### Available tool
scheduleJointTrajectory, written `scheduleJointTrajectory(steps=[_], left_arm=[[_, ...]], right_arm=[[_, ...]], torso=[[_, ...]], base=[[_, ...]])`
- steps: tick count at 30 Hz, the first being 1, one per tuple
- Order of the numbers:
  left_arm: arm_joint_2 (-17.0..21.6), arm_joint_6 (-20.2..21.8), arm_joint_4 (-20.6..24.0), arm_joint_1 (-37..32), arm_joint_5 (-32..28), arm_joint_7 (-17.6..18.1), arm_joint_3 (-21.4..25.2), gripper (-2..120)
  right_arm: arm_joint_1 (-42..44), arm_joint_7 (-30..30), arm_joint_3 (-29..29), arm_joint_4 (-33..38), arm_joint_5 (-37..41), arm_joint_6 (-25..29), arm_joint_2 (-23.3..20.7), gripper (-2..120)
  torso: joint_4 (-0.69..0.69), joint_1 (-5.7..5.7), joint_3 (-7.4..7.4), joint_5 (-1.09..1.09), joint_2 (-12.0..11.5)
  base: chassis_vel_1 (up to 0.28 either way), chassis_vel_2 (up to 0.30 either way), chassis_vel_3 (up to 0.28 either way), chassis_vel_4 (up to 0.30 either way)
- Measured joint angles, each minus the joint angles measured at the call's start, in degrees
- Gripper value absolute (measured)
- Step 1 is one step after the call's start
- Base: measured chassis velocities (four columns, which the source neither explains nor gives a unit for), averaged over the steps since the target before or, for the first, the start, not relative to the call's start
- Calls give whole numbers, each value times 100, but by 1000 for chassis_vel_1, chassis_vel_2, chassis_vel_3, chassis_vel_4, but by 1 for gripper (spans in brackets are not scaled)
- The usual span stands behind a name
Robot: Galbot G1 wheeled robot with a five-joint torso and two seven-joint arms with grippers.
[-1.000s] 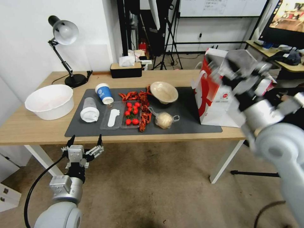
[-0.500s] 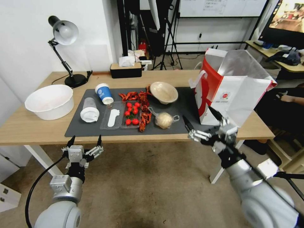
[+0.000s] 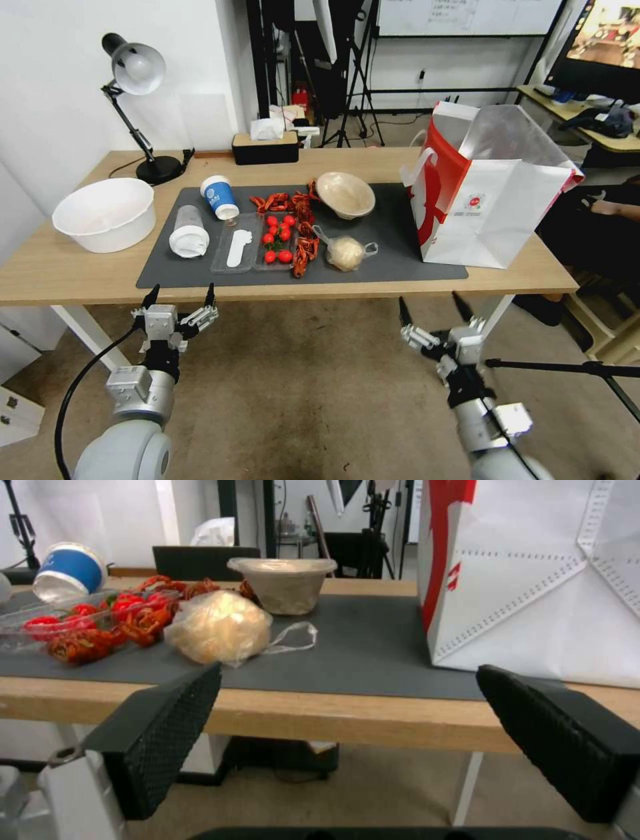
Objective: Pick up the trash from the table and place it into the takeout bag.
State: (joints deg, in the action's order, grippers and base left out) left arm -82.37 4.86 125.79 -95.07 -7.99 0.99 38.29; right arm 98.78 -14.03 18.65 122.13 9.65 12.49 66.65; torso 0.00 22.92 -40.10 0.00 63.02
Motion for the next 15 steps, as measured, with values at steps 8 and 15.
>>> scheduleJointTrajectory(steps=[8,15], left_arm=[[1,-11,1,-16,-7,3,13,100],[-5,-12,25,-37,11,4,13,100]], right_arm=[[-384,-102,-113,27,120,-276,-40,95],[-1451,-182,-436,63,871,-1063,-281,92]], torso=[[0,0,-1,-1,0],[0,0,-1,0,0]], base=[[0,0,0,0],[0,0,0,0]])
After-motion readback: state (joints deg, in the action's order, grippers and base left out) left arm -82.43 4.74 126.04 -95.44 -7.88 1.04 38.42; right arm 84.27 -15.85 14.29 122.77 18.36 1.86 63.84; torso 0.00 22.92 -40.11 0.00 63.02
